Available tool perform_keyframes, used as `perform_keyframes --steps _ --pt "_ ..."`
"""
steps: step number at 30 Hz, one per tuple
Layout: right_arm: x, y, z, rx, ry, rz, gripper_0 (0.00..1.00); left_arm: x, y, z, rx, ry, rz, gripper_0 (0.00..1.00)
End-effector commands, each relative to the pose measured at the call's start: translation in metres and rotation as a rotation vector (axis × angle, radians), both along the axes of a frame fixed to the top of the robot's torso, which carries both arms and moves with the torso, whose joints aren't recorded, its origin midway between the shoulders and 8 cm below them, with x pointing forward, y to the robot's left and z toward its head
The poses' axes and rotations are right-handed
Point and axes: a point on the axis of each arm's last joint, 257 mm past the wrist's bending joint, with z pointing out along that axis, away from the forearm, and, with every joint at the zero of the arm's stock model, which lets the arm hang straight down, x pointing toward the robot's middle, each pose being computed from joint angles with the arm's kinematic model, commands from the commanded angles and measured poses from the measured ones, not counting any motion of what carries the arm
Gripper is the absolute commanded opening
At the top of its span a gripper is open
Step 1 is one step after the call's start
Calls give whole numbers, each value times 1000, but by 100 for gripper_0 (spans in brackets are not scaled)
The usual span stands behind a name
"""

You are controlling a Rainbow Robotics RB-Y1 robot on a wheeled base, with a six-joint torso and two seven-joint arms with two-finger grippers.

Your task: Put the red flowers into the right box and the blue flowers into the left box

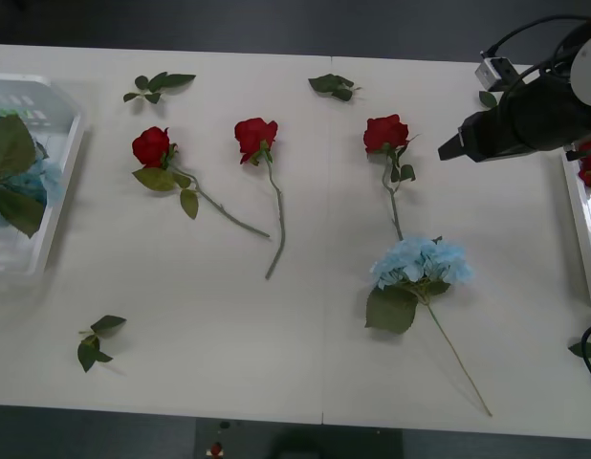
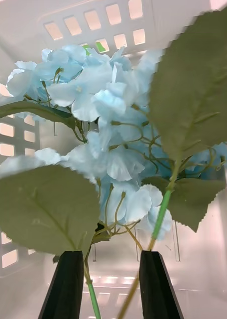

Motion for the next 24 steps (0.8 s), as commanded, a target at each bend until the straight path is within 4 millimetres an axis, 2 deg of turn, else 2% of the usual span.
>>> perform_keyframes --steps 1,3,6,7,10,15,17,24 --pt "16 25 28 -12 -72 11 100 10 3 31 72 -45 -36 38" --pt "19 30 24 -31 -78 13 100 11 3 32 73 -50 -35 44" --pt "22 41 15 -57 -89 15 100 12 4 33 76 -55 -36 75" --pt "23 43 12 -64 -90 14 100 12 2 33 72 -56 -37 81" --pt "26 56 1 -56 -90 -3 100 14 -6 37 60 -67 -49 93" --pt "29 70 -16 -84 -101 12 100 19 -27 48 21 -95 -76 100" --pt "30 73 -28 -114 -105 13 100 22 -46 53 -58 -115 -80 100" --pt "39 83 -50 -123 -110 4 100 24 -98 69 -202 -147 -86 100"
